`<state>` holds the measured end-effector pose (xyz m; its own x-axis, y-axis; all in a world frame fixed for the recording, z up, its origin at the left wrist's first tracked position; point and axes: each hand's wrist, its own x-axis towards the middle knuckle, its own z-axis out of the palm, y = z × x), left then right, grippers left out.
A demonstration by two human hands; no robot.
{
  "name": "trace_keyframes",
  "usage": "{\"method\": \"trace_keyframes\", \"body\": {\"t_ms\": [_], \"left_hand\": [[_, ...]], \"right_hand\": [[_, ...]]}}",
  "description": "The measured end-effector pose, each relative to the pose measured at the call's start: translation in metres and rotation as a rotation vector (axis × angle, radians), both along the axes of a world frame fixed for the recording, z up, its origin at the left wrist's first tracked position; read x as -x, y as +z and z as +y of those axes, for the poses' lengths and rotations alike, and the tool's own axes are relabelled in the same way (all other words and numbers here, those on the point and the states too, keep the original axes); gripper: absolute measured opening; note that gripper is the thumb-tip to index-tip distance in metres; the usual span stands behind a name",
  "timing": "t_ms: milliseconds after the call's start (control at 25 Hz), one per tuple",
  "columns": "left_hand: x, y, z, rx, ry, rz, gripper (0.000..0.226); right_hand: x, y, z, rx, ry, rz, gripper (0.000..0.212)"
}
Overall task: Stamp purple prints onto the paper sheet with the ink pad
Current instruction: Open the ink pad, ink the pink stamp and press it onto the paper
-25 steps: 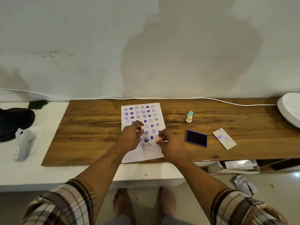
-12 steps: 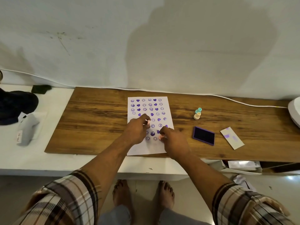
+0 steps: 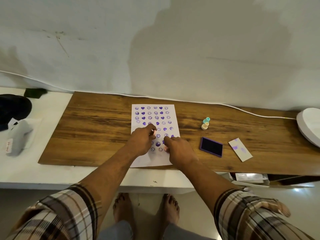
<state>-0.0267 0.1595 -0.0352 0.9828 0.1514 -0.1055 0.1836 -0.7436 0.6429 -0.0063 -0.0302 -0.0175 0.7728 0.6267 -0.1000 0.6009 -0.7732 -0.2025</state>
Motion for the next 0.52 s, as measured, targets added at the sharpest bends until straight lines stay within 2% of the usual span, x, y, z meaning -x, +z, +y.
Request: {"method": "trace_keyframes", "body": {"t_ms": [80, 120, 240, 280, 400, 520], "left_hand": [[0.002, 0.002, 0.000, 0.021, -0.009, 0.008, 0.031], [0.003, 0.003, 0.000, 0.041, -0.007, 0.015, 0.031], [0.003, 0.006, 0.001, 0.141, 0.056, 0.008, 0.028], [0.004, 0.010, 0.000, 0.191, 0.097, -0.010, 0.027], [0.000, 0.028, -0.015, 0.411, 0.188, -0.053, 0.027], [-0.005, 0.051, -0.036, 0.615, 0.167, 0.009, 0.033]], "right_hand": [[-0.008, -0.001, -0.004, -0.055, -0.074, 0.094, 0.025], [-0.011, -0.002, -0.008, -0.185, -0.206, 0.190, 0.022], [-0.009, 0.004, -0.018, -0.915, -0.810, 0.537, 0.024], [-0.007, 0.004, -0.020, -1.115, -0.937, 0.605, 0.026], [-0.004, 0.017, -0.022, -1.451, -1.027, 0.778, 0.029], [-0.007, 0.040, -0.024, -1.572, -0.977, 0.802, 0.030]]}}
